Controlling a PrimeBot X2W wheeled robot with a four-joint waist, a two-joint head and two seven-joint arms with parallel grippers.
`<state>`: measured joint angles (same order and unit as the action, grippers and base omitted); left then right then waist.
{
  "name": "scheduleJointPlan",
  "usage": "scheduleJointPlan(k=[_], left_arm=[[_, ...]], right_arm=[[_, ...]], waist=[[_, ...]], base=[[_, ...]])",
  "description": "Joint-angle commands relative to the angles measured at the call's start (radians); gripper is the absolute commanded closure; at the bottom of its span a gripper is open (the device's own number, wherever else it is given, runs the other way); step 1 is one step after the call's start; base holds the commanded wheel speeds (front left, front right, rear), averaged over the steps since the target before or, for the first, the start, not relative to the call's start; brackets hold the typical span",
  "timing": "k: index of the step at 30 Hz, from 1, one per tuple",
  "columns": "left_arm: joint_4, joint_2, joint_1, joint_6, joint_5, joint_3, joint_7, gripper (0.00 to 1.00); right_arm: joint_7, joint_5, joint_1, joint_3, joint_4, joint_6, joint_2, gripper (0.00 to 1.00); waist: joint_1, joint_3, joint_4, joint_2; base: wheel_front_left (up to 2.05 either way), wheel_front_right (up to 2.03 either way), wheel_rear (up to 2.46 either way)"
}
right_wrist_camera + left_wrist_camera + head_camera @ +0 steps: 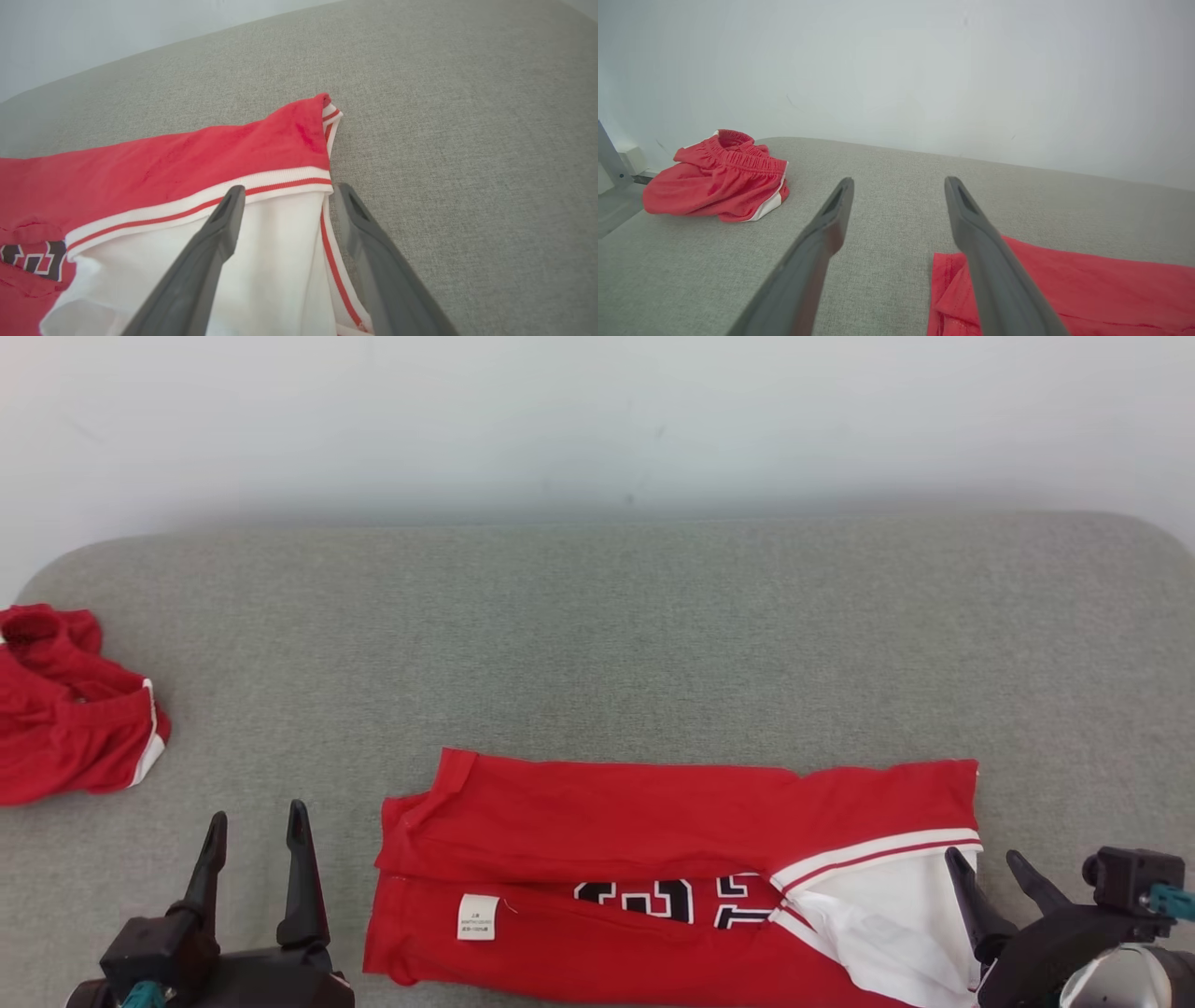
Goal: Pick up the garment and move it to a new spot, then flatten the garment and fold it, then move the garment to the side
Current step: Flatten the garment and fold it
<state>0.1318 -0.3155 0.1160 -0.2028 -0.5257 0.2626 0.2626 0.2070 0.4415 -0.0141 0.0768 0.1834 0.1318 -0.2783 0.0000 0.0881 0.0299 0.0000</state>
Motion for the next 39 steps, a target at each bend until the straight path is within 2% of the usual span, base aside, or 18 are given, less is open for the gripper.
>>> scheduleJointPlan(k=[1, 9, 20, 21, 22, 29, 39], left_arm=[[-0.018, 0.008, -0.024, -0.001, 0.029, -0.014, 0.002, 0.00], [-0.036, 0.020, -0.062, 0.002, 0.103, -0.026, 0.003, 0.00], [0.004, 0.006, -0.080, 0.008, 0.127, -0.026, 0.003, 0.00], [0.008, 0.004, -0.080, 0.008, 0.130, -0.024, 0.003, 0.00], [0.015, -0.003, -0.081, 0.008, 0.138, -0.019, -0.003, 0.00], [0.010, -0.033, -0.098, -0.009, 0.154, -0.012, -0.028, 0.00], [-0.056, -0.039, -0.174, -0.048, 0.130, -0.058, -0.015, 0.00]], right_arm=[[0.011, -0.011, -0.027, -0.005, 0.042, -0.003, -0.011, 0.00], [0.023, -0.029, -0.076, -0.007, 0.197, -0.003, -0.028, 0.00], [0.060, -0.009, -0.107, -0.050, 0.309, -0.003, -0.021, 0.02], [0.064, -0.006, -0.111, -0.059, 0.316, -0.003, -0.022, 0.83], [0.065, 0.001, -0.115, -0.071, 0.323, -0.003, -0.024, 1.00], [0.016, 0.028, -0.153, -0.070, 0.371, -0.003, -0.060, 1.00], [-0.033, 0.011, -0.195, 0.030, 0.415, -0.003, -0.194, 1.00]], waist=[[0.0000, -0.007, 0.018, 0.0000], [0.0000, -0.012, 0.060, 0.0000], [0.0000, -0.029, 0.058, 0.0000], [0.0000, -0.030, 0.057, 0.0000], [0.0000, -0.032, 0.057, 0.0000], [0.0000, -0.066, 0.056, 0.0000], [0.0000, -0.107, 0.045, 0.0000]], base=[[0.00, 0.00, 0.00], [0.00, 0.00, 0.00], [0.00, 0.00, 0.00], [0.00, 0.00, 0.00], [0.00, 0.00, 0.00], [0.00, 0.00, 0.00], [0.00, 0.00, 0.00]])
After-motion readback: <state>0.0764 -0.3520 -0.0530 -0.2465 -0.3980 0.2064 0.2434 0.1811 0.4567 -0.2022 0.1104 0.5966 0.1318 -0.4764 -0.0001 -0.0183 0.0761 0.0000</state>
